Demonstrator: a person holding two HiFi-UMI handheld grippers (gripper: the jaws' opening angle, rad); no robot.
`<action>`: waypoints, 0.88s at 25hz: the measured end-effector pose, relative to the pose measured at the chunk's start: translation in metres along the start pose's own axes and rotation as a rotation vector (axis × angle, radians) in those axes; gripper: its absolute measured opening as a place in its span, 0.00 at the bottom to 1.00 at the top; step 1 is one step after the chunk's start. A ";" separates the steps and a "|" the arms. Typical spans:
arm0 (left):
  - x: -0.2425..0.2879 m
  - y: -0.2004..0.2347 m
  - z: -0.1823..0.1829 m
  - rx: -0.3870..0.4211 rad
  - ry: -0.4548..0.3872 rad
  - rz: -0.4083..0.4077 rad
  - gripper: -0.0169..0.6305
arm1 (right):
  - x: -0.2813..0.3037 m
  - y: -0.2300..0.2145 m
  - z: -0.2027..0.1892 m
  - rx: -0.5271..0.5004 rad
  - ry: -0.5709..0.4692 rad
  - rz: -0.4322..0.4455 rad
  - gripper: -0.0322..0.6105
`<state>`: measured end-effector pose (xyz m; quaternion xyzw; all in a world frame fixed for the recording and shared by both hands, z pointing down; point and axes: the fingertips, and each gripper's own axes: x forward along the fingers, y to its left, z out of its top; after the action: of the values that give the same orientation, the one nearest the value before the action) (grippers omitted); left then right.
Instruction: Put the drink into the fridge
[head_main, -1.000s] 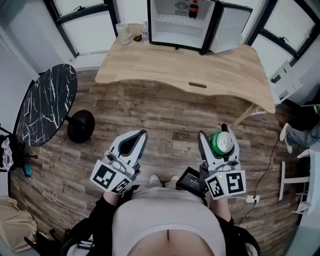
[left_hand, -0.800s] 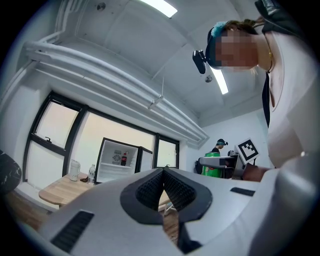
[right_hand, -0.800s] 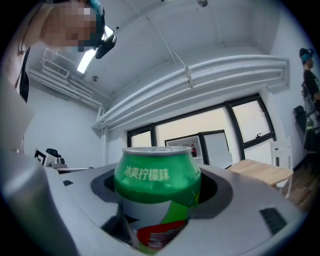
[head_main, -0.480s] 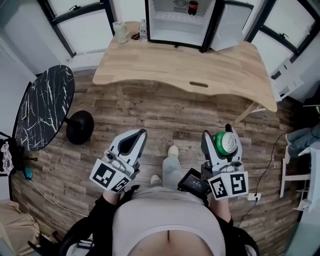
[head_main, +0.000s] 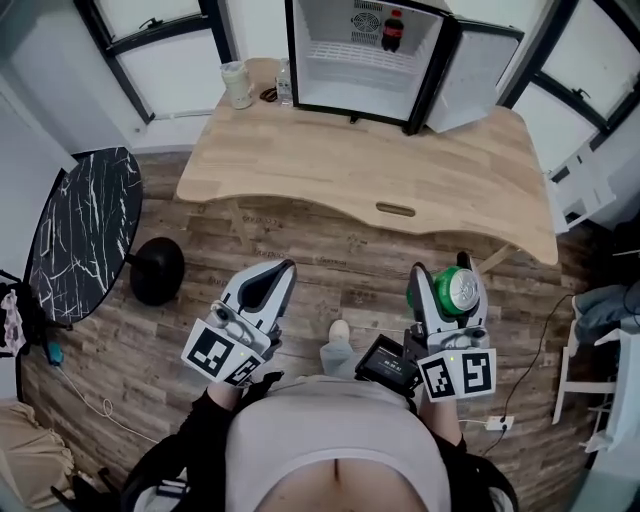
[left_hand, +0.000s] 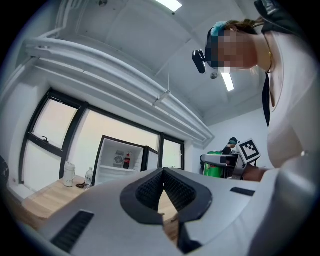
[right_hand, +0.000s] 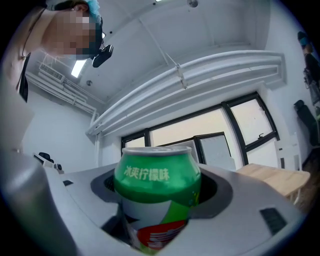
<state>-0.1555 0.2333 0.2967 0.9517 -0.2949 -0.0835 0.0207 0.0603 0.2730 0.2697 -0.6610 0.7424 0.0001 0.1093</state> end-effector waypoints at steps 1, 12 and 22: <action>0.012 0.005 0.002 0.003 -0.006 0.002 0.03 | 0.011 -0.007 0.001 -0.010 0.003 0.005 0.61; 0.108 0.042 0.005 0.016 -0.037 0.030 0.03 | 0.099 -0.065 0.010 -0.049 0.012 0.055 0.61; 0.125 0.054 -0.004 0.010 -0.027 0.061 0.03 | 0.128 -0.076 -0.002 -0.048 0.034 0.091 0.61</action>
<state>-0.0834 0.1184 0.2871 0.9411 -0.3242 -0.0945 0.0146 0.1217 0.1379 0.2616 -0.6290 0.7731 0.0117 0.0808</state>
